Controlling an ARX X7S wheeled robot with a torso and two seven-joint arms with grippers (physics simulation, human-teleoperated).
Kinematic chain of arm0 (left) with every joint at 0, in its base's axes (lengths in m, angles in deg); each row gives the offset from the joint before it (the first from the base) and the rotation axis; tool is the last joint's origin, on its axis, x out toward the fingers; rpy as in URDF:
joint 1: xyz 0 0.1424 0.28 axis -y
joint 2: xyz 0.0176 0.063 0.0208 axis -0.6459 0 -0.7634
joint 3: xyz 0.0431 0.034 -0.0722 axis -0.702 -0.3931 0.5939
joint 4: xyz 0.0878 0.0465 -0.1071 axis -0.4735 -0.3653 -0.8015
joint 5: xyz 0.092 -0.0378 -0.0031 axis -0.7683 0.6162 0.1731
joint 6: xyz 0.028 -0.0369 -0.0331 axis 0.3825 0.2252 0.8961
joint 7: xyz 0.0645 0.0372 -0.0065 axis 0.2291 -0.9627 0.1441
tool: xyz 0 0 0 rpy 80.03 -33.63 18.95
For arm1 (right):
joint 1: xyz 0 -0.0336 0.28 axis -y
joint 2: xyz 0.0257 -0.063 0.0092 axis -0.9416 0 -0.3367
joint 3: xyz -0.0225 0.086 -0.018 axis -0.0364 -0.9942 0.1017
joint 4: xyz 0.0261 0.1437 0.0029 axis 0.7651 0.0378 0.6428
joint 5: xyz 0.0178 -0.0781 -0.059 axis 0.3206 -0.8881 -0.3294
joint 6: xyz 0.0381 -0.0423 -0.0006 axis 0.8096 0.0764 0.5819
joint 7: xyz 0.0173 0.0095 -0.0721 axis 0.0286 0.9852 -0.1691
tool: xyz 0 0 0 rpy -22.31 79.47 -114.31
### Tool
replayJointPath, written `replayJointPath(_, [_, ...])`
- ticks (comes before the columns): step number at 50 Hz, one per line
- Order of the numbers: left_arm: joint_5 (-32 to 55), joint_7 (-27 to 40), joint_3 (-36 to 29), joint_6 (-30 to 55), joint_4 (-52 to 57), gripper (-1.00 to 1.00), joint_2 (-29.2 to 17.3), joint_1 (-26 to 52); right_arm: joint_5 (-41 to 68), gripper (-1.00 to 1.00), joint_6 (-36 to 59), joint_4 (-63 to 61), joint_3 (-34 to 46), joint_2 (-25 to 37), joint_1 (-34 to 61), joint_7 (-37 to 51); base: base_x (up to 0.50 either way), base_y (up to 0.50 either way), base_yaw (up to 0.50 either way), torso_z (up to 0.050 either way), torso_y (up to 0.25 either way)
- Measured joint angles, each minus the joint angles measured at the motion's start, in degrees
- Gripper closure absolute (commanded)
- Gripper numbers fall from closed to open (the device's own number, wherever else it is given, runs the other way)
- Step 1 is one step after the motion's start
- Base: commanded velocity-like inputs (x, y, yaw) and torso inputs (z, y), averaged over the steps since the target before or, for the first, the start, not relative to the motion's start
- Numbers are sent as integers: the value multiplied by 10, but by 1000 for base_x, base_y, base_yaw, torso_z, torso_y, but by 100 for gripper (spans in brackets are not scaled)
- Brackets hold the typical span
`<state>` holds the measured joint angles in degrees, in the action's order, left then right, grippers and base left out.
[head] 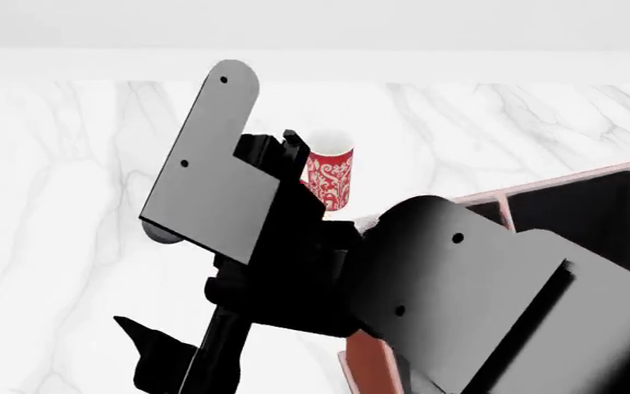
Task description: Pick up the book and place it in the left compartment of the caddy.
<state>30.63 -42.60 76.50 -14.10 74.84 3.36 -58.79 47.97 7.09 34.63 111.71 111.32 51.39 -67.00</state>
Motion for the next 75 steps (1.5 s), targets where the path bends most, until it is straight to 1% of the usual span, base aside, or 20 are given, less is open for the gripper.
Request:
replayJointPath(13, [10, 4, 12, 1, 1, -100, -3, 0, -24, -100, -18, -4, 54, 2, -25, -13, 0, 0, 0, 0, 0])
replayJointPath(24, [16, 7, 19, 2, 1, -100, -5, 0, -37, -100, -37, -2, 84, 2, -43, -24, 0, 0, 0, 0, 0])
replayJointPath(52, [19, 13, 13, -2, 3, -100, -12, -2, -73, -100, -91, 36, 125, -5, -79, -32, 0, 0, 0, 0, 0])
replayJointPath(75, [20, 18, 8, -5, 6, -100, -17, -5, -90, -100, -135, 77, 140, -14, -110, -35, 0, 0, 0, 0, 0])
